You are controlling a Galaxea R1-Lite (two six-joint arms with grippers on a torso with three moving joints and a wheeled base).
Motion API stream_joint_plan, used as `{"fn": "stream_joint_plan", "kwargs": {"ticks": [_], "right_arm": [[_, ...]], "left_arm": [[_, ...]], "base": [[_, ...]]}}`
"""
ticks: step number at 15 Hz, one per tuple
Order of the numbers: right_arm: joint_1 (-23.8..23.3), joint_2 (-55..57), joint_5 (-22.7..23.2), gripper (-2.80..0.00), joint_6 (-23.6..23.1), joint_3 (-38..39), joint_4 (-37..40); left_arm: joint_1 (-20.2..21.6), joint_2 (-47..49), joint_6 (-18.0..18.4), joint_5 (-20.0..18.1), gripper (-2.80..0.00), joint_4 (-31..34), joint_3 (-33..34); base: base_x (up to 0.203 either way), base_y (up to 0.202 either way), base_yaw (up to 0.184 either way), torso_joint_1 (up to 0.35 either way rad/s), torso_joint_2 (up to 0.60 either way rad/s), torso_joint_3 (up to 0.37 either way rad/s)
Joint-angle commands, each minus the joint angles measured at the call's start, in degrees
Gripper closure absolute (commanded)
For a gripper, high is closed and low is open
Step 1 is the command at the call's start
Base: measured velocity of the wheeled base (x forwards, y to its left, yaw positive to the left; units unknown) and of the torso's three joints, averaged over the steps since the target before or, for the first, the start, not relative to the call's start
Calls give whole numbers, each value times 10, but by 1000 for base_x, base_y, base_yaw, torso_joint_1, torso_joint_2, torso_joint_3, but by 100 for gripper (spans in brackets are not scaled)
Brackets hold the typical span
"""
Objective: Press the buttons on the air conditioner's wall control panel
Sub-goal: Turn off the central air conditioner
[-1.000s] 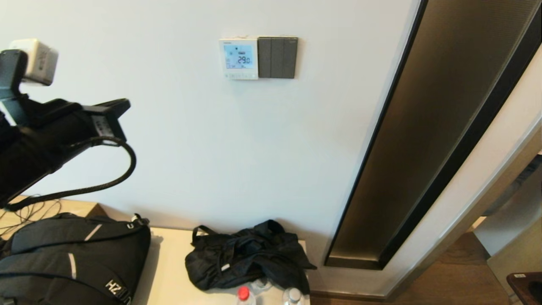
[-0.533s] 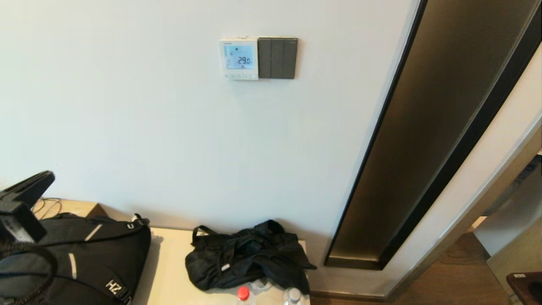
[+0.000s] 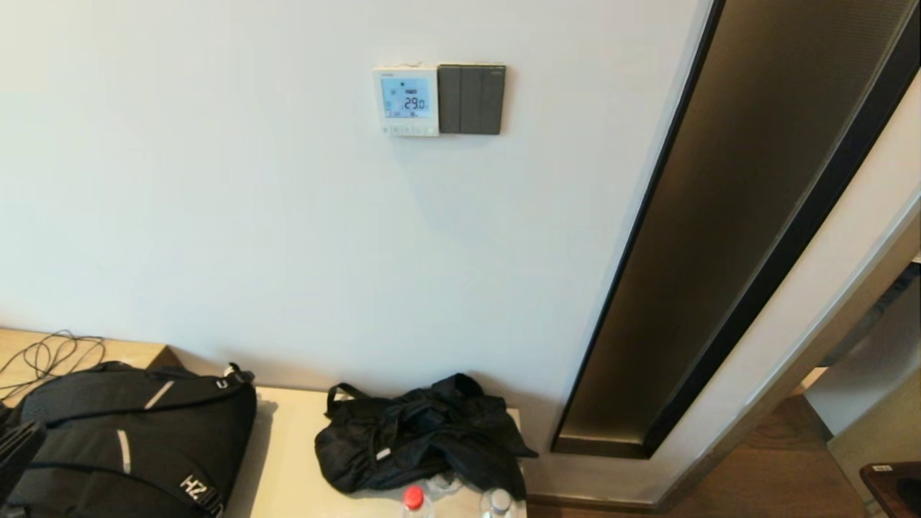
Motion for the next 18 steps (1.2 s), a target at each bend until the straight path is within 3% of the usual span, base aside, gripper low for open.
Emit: {"fn": "stream_joint_plan", "kwargs": {"ticks": [1, 4, 14, 18], "right_arm": [[0, 1, 0, 0, 0, 0, 0], [0, 1, 0, 0, 0, 1, 0], [0, 1, 0, 0, 0, 0, 0], [0, 1, 0, 0, 0, 1, 0]], "left_arm": [[0, -113, 1, 1, 0, 104, -2], [1, -196, 2, 1, 0, 216, 2], [38, -231, 3, -4, 0, 229, 29], [37, -275, 2, -41, 0, 249, 28]], "base": [[0, 0, 0, 0, 0, 0], [0, 0, 0, 0, 0, 0], [0, 0, 0, 0, 0, 0], [0, 0, 0, 0, 0, 0]]}}
